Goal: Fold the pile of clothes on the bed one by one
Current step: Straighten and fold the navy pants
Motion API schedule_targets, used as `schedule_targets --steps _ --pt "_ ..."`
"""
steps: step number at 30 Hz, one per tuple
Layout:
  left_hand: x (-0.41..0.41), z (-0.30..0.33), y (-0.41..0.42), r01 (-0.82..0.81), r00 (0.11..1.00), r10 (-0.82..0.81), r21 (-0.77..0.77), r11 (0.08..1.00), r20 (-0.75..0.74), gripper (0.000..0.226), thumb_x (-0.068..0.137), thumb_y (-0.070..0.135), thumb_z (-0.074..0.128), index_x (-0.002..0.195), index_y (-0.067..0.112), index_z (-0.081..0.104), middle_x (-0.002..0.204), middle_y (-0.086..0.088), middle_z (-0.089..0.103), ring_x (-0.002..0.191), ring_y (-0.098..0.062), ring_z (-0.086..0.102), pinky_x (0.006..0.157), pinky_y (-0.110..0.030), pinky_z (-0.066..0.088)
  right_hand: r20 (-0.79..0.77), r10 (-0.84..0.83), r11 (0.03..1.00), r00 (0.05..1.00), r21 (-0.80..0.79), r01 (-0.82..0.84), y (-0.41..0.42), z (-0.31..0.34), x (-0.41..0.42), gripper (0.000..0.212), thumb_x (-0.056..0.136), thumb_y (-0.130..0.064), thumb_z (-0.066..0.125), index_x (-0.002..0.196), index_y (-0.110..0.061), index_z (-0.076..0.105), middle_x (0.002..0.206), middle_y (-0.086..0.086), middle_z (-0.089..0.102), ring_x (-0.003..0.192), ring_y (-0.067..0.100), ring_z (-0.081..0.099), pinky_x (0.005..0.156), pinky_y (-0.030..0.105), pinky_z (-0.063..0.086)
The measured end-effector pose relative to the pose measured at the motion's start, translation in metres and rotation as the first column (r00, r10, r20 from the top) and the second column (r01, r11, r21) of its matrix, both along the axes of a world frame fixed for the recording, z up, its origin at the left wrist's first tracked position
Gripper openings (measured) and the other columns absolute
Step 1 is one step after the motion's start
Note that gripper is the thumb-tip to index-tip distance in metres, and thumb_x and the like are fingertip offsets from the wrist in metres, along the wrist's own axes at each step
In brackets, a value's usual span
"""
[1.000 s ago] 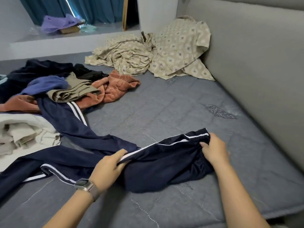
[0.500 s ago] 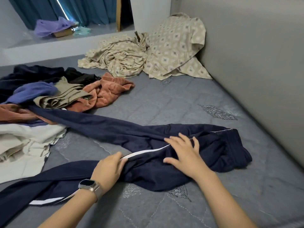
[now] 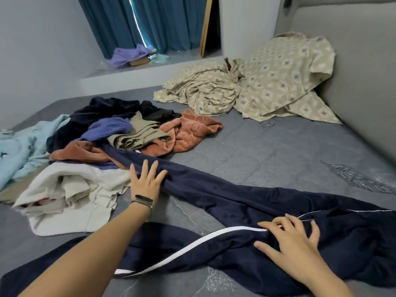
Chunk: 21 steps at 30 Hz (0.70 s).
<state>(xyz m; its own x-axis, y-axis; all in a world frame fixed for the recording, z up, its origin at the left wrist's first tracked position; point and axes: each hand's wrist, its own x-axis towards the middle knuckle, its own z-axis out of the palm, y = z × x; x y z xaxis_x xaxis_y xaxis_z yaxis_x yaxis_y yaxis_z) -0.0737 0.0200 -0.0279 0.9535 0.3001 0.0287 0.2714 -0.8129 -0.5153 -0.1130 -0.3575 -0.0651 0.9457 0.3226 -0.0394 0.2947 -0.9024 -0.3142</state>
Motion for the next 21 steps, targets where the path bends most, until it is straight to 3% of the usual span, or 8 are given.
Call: schedule_targets --steps 2,4,7,10,13,16,18,21 --pt "0.015 0.0 0.005 0.046 0.993 -0.041 0.05 0.998 -0.111 0.04 0.103 0.022 0.023 0.137 0.027 0.043 0.146 -0.003 0.043 0.144 -0.027 0.021 0.112 -0.06 -0.011 0.1 0.011 1.0 0.995 0.011 -0.012 0.01 -0.008 0.002 0.063 0.069 -0.091 0.018 0.094 -0.053 0.061 0.095 -0.024 0.056 0.115 0.018 0.052 0.103 0.054 0.009" --pt "0.013 -0.006 0.009 0.099 0.971 -0.092 0.02 0.995 -0.221 0.038 0.102 0.017 0.024 0.129 0.022 0.05 0.128 0.001 0.059 0.128 -0.023 0.048 0.117 -0.047 0.015 0.118 0.067 0.998 0.991 -0.011 -0.066 0.024 -0.009 0.005 0.04 0.075 -0.079 0.042 0.089 -0.047 0.06 0.092 -0.025 0.057 0.111 0.015 0.052 0.102 0.054 0.009" --pt "-0.011 -0.009 0.015 0.137 0.936 -0.158 -0.086 0.987 -0.316 0.034 0.101 0.019 0.029 0.127 0.019 0.049 0.127 -0.002 0.06 0.119 -0.024 0.055 0.094 -0.036 0.044 0.045 0.113 0.993 0.993 0.027 -0.115 0.042 0.002 0.006 0.018 0.086 -0.052 0.057 0.094 -0.036 0.053 0.095 -0.02 0.057 0.112 0.013 0.048 0.107 0.052 0.004" --pt "-0.05 -0.002 0.024 0.136 0.885 -0.188 -0.148 0.98 -0.425 0.031 0.096 0.03 0.038 0.123 0.02 0.052 0.125 -0.004 0.061 0.117 -0.027 0.056 0.092 -0.034 0.045 0.068 0.099 0.992 0.993 0.073 -0.104 0.048 0.011 0.007 0.007 0.095 -0.039 0.047 0.096 -0.033 0.043 0.088 -0.016 0.054 0.103 0.01 0.051 0.111 0.047 0.013" --pt "-0.096 -0.002 0.037 0.067 0.853 -0.176 -0.231 0.971 -0.492 0.039 0.093 0.048 0.04 0.121 0.023 0.051 0.124 -0.004 0.062 0.115 -0.026 0.057 0.092 -0.031 0.045 0.106 -0.022 0.964 0.994 0.267 -0.007 0.045 0.022 0.008 0.007 0.096 -0.027 0.047 0.097 -0.032 0.043 0.078 -0.015 0.057 0.092 0.012 0.057 0.108 0.039 0.019" --pt "-0.142 -0.004 0.041 -0.003 0.949 -0.163 -0.524 0.851 -0.27 0.077 0.076 0.079 0.029 0.129 0.024 0.041 0.131 0.005 0.05 0.119 -0.014 0.053 0.1 -0.028 0.04 0.094 -0.127 0.941 0.987 0.327 0.09 0.044 0.026 0.006 0.012 0.095 -0.027 0.049 0.094 -0.034 0.04 0.074 -0.012 0.061 0.088 0.013 0.059 0.106 0.039 0.021" --pt "-0.169 -0.007 0.034 0.171 0.978 -0.209 -0.68 0.713 0.027 0.087 0.074 0.081 0.036 0.14 0.025 0.033 0.136 0.011 0.034 0.127 -0.004 0.038 0.11 -0.023 0.027 0.06 -0.098 0.976 0.993 0.203 0.084 0.046 0.023 0.0 0.009 0.095 -0.034 0.05 0.102 -0.035 0.045 0.093 -0.011 0.065 0.102 0.015 0.058 0.105 0.043 0.019" --pt "-0.2 -0.024 0.028 0.402 0.916 -0.365 -0.422 0.813 0.169 0.074 0.074 0.077 0.048 0.131 0.031 0.048 0.134 0.003 0.044 0.128 -0.017 0.039 0.111 -0.042 0.02 -0.008 -0.019 0.997 1.0 0.068 0.019 0.052 0.016 -0.008 0.025 0.094 -0.045 0.049 0.116 -0.036 0.048 0.111 -0.013 0.061 0.114 0.015 0.051 0.109 0.048 0.014"
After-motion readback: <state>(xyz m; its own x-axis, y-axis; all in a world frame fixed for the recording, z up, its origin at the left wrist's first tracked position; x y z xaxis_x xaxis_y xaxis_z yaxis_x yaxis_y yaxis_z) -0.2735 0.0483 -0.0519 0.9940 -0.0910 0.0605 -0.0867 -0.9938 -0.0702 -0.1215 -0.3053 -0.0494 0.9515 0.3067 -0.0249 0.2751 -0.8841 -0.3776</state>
